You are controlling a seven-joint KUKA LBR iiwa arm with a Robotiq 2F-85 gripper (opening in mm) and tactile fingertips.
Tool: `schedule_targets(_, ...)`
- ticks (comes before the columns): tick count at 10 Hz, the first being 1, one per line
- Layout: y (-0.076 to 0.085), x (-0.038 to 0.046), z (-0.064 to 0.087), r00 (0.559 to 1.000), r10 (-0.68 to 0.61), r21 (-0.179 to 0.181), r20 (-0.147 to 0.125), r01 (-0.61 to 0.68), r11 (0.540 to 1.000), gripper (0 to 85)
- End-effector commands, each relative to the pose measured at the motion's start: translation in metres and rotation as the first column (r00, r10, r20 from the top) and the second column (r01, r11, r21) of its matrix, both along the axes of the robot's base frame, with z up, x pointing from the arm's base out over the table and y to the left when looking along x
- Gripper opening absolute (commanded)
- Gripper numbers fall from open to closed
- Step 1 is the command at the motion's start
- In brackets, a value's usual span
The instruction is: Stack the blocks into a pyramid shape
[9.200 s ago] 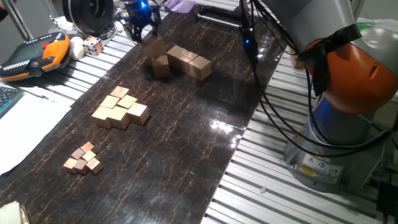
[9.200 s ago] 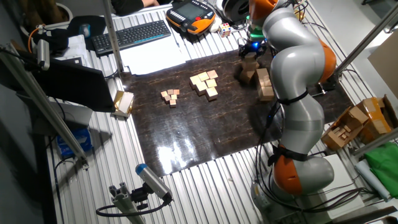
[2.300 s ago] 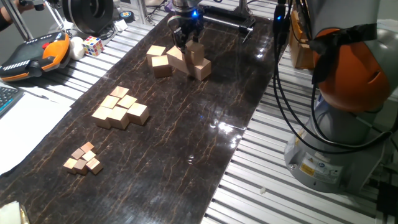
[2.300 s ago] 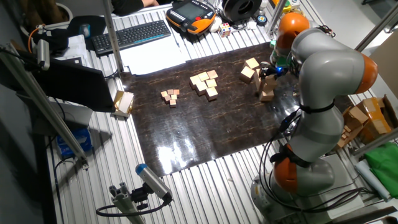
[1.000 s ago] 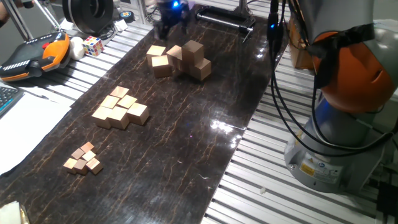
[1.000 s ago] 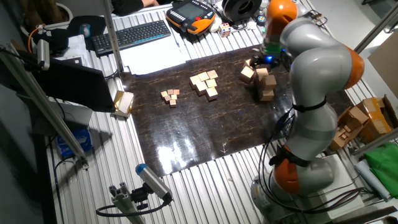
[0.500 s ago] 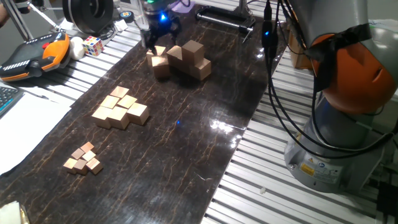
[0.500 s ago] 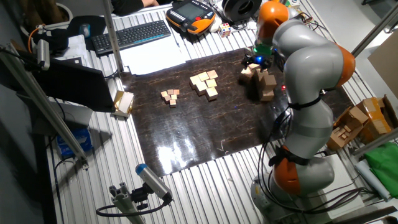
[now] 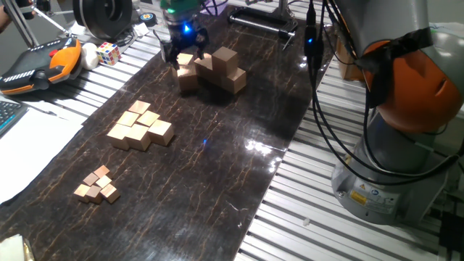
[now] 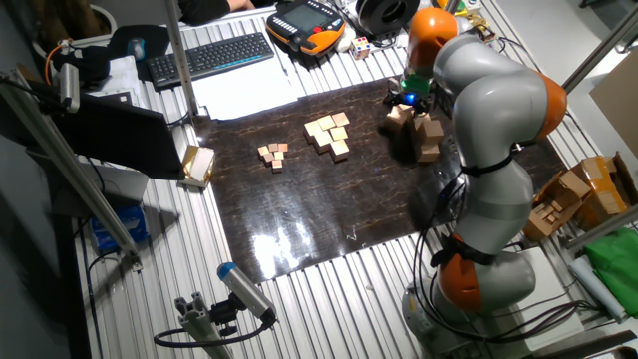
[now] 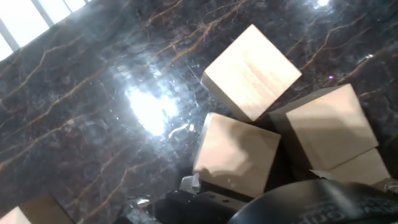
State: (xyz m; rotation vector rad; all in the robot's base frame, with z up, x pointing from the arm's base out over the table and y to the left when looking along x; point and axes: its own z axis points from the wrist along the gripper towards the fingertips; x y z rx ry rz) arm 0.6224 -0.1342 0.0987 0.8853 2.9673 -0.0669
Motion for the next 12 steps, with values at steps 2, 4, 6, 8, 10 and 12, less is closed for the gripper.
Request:
schedule_targets(2, 0.001, 0.0029, -0.007, 1.0, -0.007, 0.002, 0.011, 0.007, 1.0, 83.3)
schedule_targets(4, 0.002, 0.0052, -0.013, 1.0, -0.019, 0.002, 0.024, 0.019, 1.0, 83.3)
schedule_targets(6, 0.005, 0.0073, -0.018, 0.999, -0.031, 0.001, 0.032, 0.031, 1.0, 83.3)
schedule_targets(8, 0.004, 0.0073, -0.023, 0.998, -0.044, 0.001, 0.037, 0.044, 0.999, 83.3)
schedule_targets(10, 0.006, 0.0046, -0.026, 0.997, -0.064, -0.003, 0.042, 0.064, 0.998, 84.3)
schedule_targets(12, 0.006, 0.0061, -0.033, 0.996, -0.063, -0.018, 0.06, 0.064, 0.998, 85.0)
